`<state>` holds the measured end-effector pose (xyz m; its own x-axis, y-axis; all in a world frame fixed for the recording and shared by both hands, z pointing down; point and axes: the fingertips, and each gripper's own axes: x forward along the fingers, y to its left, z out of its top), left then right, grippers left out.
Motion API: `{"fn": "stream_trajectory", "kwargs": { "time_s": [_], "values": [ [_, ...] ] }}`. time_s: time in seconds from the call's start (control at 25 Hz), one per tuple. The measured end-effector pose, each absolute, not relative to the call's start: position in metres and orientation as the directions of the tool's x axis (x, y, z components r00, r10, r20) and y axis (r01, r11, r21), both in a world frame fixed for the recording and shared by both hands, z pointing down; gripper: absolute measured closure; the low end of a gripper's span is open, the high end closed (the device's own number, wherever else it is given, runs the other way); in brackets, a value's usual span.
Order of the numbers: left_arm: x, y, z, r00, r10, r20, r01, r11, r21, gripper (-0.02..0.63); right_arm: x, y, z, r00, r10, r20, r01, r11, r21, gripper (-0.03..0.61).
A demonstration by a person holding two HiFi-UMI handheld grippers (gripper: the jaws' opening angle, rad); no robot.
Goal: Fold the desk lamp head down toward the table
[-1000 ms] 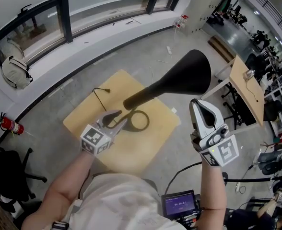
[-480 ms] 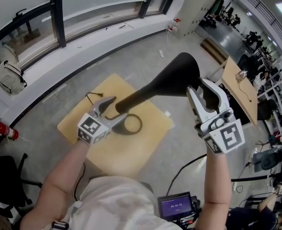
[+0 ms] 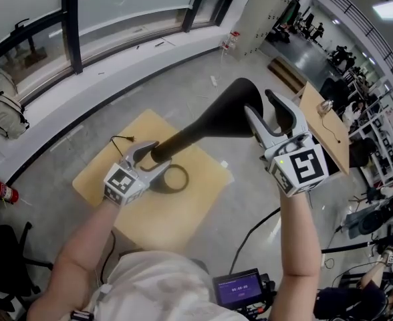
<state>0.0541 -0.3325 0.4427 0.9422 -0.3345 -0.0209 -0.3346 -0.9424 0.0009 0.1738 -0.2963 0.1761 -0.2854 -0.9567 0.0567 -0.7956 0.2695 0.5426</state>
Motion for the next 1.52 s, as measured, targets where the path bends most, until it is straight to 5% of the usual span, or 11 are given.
{"fn": "stream_trajectory", "kwargs": {
  "time_s": [1.52],
  "values": [
    [0.045, -0.333, 0.434, 0.958, -0.286, -0.011, -0.286, -0.957, -0.037, 0.383, 0.205, -0.334, 0.211, -0.186, -0.972, 0.147, -0.844, 0.234, 0.482, 0.328]
  ]
}}
